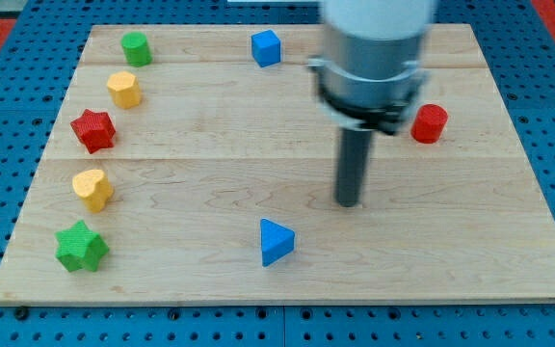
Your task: Slightly push the red circle to the top right side
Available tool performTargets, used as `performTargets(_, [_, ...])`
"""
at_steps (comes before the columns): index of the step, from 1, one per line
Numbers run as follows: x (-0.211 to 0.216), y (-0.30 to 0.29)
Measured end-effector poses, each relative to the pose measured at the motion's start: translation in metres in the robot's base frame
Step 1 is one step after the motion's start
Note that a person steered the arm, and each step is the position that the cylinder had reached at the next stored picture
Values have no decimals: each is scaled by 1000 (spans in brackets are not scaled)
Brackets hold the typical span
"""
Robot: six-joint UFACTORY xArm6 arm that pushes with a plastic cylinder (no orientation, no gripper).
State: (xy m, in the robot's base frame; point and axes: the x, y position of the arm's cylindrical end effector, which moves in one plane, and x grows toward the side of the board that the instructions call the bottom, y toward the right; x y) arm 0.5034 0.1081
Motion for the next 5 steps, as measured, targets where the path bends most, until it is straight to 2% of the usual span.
performTargets(1, [-6, 88])
performTargets(2, [-40, 159])
performTargets(3, [-89, 179])
performTargets(4, [-118, 153])
performTargets(5, [-120, 90])
